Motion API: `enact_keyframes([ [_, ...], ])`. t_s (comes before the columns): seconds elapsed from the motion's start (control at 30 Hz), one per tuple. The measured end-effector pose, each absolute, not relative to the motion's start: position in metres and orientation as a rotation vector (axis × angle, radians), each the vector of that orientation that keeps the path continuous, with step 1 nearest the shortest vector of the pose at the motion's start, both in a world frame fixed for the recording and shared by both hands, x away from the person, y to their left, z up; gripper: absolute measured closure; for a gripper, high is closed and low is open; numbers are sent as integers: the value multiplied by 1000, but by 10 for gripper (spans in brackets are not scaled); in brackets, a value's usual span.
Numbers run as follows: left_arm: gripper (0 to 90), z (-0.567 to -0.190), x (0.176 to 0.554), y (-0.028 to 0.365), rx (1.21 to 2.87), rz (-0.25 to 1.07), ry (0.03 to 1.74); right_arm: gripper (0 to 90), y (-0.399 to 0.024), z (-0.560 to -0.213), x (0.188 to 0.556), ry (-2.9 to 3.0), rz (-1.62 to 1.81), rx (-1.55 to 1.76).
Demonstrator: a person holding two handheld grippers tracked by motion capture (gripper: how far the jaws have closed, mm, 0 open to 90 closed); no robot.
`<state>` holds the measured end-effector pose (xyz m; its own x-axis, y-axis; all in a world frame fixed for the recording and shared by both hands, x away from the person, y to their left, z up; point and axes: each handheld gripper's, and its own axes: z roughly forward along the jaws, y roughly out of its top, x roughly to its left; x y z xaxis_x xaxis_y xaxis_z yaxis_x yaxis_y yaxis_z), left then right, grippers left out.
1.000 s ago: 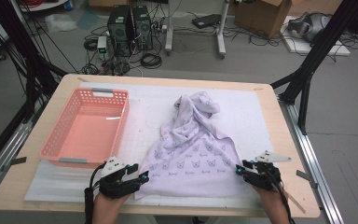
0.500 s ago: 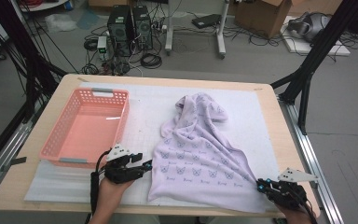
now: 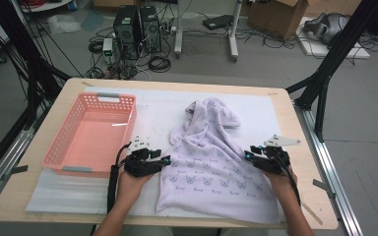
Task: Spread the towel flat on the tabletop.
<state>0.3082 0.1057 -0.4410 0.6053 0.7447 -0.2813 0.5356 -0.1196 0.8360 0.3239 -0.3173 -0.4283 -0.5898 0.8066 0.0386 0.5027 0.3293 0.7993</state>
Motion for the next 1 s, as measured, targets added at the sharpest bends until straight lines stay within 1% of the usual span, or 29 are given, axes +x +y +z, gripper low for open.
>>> enact_keyframes([
  [0.07,517,-440,312,104,1805,256,1041,625,-308,-434,341,2256,1172,1183],
  [0.1,520,-440,313,103,1804,259,1046,640,-303,-438,350,2273,1150,1188],
  [0.13,521,-439,315,102,1801,261,1054,681,-301,-440,354,2288,1125,1190],
  [0.17,523,-439,317,101,1800,261,1056,742,-299,-445,359,2323,1115,1204],
  [0.2,523,-439,318,101,1792,266,1058,802,-299,-447,360,2330,1129,1218],
  [0.23,523,-439,320,100,1774,267,1065,843,-302,-446,358,2339,1162,1225],
  [0.37,524,-446,327,100,1767,263,1112,866,-318,-440,338,2349,1109,1197],
  [0.53,524,-449,330,98,1753,232,1129,866,-354,-435,303,2290,1054,1234],
  [0.63,524,-449,330,95,1750,227,1122,864,-371,-434,288,2236,1040,1283],
  [0.73,524,-448,329,93,1758,222,1116,844,-375,-433,283,2205,1050,1312],
  [0.77,525,-448,328,93,1758,222,1115,812,-374,-432,282,2190,1058,1303],
  [0.83,525,-448,328,92,1769,233,1116,706,-372,-428,281,2146,1081,1296],
  [0.87,525,-448,328,90,1768,239,1115,703,-372,-427,281,2137,1098,1285],
  [0.93,525,-446,326,85,1792,258,1094,646,-369,-425,281,2116,1103,1252],
  [1.0,525,-442,324,79,1834,280,1054,633,-368,-424,280,2109,1100,1231],
])
